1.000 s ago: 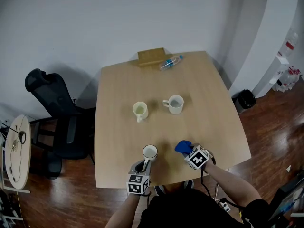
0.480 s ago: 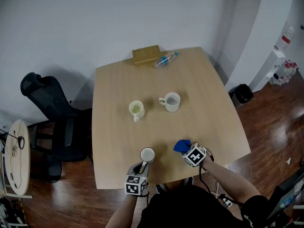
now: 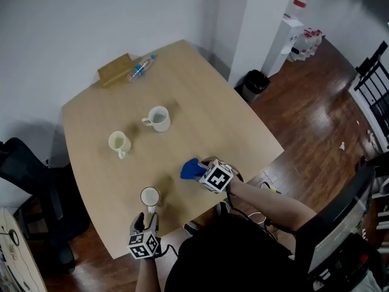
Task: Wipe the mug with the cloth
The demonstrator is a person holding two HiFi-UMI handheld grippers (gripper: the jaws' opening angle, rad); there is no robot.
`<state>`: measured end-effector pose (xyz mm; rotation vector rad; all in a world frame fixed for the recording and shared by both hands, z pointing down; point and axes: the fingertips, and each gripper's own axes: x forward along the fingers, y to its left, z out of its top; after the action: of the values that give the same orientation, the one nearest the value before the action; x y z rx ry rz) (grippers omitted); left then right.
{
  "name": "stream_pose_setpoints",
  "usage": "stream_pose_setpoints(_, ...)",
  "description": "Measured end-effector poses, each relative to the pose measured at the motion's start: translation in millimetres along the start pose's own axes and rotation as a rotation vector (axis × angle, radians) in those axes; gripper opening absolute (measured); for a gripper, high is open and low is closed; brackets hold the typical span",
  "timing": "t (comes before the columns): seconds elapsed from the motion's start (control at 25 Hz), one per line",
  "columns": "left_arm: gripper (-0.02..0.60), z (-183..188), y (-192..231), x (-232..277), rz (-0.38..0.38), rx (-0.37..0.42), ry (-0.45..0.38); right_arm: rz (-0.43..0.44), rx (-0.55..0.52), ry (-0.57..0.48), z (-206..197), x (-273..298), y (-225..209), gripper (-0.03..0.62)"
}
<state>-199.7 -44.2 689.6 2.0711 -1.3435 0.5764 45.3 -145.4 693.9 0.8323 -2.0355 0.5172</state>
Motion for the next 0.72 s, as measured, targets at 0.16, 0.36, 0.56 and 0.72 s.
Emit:
stream_pose_setpoints(0.16, 0.244, -8, 9, -30, 0.029, -0.064, -0.05, -0.074, 0.099, -0.108, -2, -49, -17, 0.258)
stream_pose_setpoints(0.36, 0.241, 0, 12, -71, 0.106, -0.13, -0.159, -0.061, 0.247, -0.323, 5, -125, -17, 0.164)
stream_pose_setpoints(0.56, 0.229, 45, 11, -95, 0.095, -0.099, -0.269, -0.001, 0.454, -0.504, 23, -176, 2, 0.153)
stream_pose_setpoints(0.72, 0.219, 62, -12, -118, 0.056, -0.073, -0.332, 0.04, 0.433, -0.542, 36, -190, 34, 0.153)
